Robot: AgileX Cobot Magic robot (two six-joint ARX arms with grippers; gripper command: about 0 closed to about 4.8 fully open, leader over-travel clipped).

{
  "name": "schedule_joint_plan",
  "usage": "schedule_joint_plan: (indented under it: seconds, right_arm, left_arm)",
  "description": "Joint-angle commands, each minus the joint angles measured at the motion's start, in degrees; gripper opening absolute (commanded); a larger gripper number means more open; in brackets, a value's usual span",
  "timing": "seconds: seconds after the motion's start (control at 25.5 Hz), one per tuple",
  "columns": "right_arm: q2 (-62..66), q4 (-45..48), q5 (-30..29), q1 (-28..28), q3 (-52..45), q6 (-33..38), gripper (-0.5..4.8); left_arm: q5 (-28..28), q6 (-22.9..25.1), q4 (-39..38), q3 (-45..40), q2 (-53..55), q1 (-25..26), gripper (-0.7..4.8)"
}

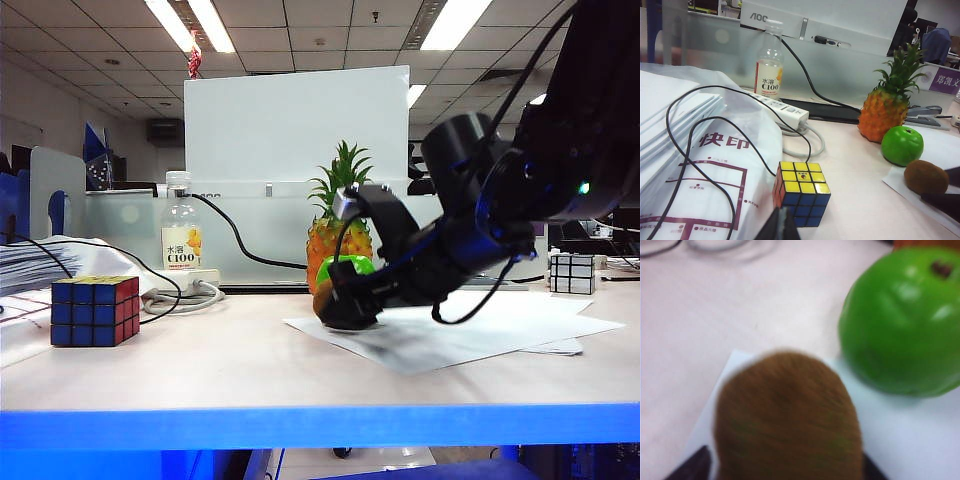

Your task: Arrange all the fruits from large to small from left to right in a row.

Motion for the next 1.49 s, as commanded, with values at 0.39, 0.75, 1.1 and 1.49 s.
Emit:
schedule_joint_plan:
  seconds: [0.39,0.75,1.1,1.49]
  right_arm:
    - [1.7,4.4,-1.3,0.9,1.4,3.0,3.06]
    - [1.7,6.1,-2.6,0.9,2.3,3.3,3.81]
    - [2.1,7.0,-2.7,0.9,3.1,3.3,3.82]
    - [3.9,7.0,-2.9,1.6,3.6,4.8,2.6]
  left_arm:
    - [0.2,-0.2,1.0,0.1,-0.1,0.0,-0.05]
    - [0.2,-0.2,1.0,0.1,-0.1,0.0,-0.05]
    - [0.2,-0.2,1.3,0.1,-0.1,0.0,-0.05]
    - [3.1,0.0,2.0,0.1,-0.1,0.0,-0.06]
